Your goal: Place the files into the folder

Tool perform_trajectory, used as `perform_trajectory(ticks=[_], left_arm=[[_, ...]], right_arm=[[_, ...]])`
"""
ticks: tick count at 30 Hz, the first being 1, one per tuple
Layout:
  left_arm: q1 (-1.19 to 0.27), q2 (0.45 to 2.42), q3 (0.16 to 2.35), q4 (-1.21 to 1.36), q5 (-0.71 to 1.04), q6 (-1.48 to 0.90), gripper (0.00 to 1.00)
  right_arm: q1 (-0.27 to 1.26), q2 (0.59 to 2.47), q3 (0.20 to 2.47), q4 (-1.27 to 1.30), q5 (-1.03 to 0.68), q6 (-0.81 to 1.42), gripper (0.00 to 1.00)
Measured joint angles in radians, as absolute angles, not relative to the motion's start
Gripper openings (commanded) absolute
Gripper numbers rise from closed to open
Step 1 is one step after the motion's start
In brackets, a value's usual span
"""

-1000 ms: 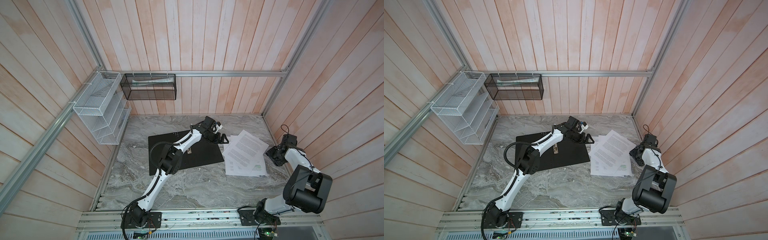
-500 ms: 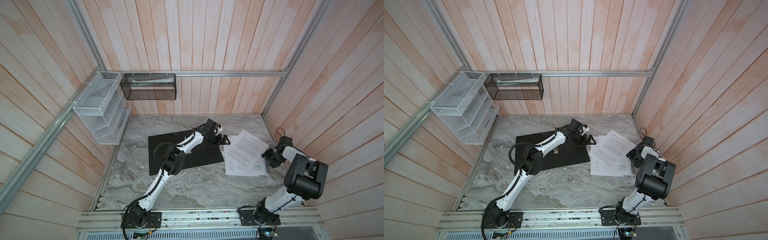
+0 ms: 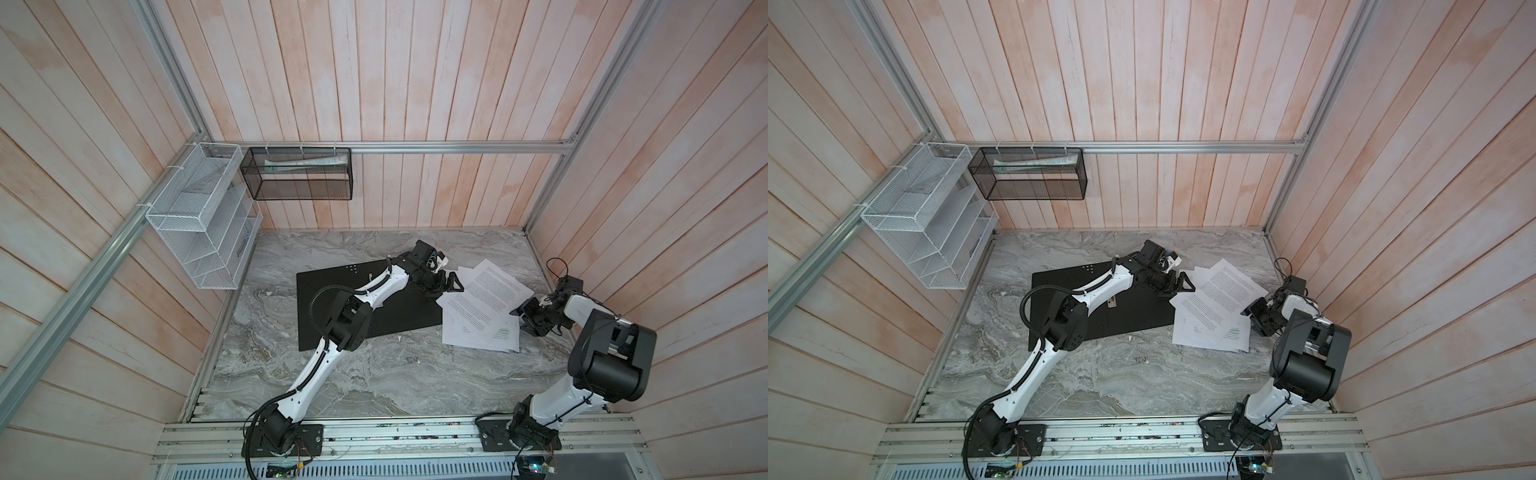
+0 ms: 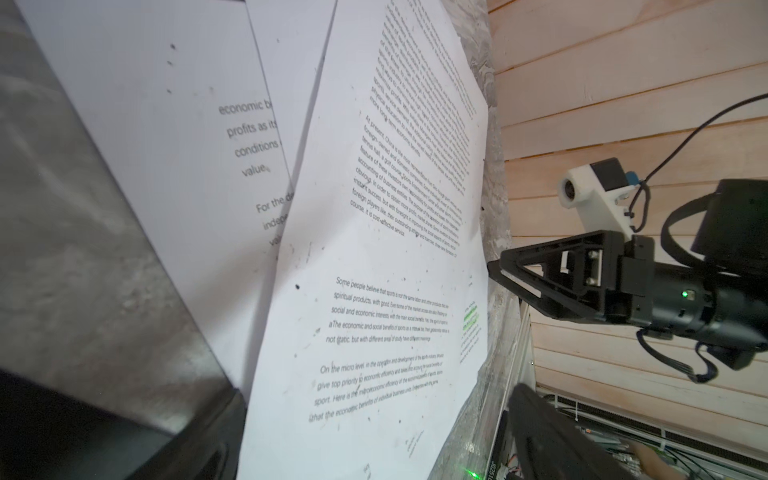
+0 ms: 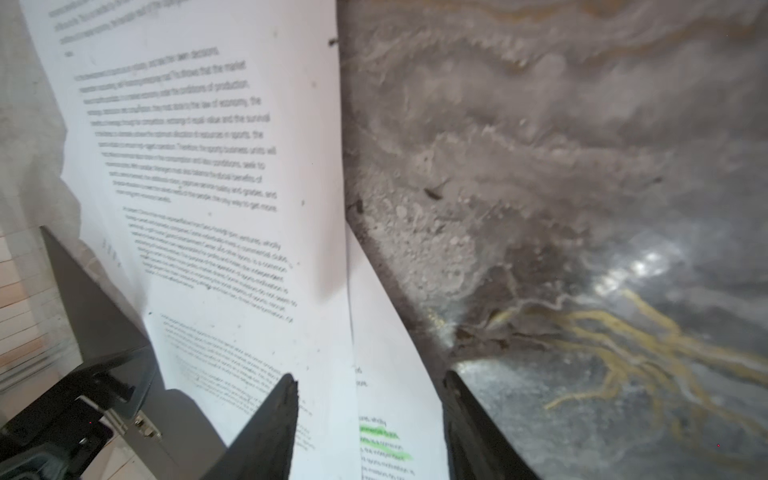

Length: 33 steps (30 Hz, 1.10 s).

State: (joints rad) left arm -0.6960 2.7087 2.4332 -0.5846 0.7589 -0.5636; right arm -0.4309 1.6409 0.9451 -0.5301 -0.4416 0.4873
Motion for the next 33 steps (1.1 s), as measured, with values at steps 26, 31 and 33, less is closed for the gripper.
perform_trajectory(ticks=[26,31,33], left_arm=[[-0.715,2.64,2.305,-0.62,0.831,-0.477,1.0],[-0.719,2.636,2.325,-0.651,0.775,-0.459,1.0],[-0.719,2.636,2.341,-0.666,0.739,-0.448,1.0]], right_arm=[[-0.351,1.567,1.018,-0.646,-0.245,0.442,0.58],[-0.382,1.599,1.056,-0.622,-0.217,0.44,0.59],[-0.382,1.653,1.06,-0.603,-0.218,0.437,0.59]])
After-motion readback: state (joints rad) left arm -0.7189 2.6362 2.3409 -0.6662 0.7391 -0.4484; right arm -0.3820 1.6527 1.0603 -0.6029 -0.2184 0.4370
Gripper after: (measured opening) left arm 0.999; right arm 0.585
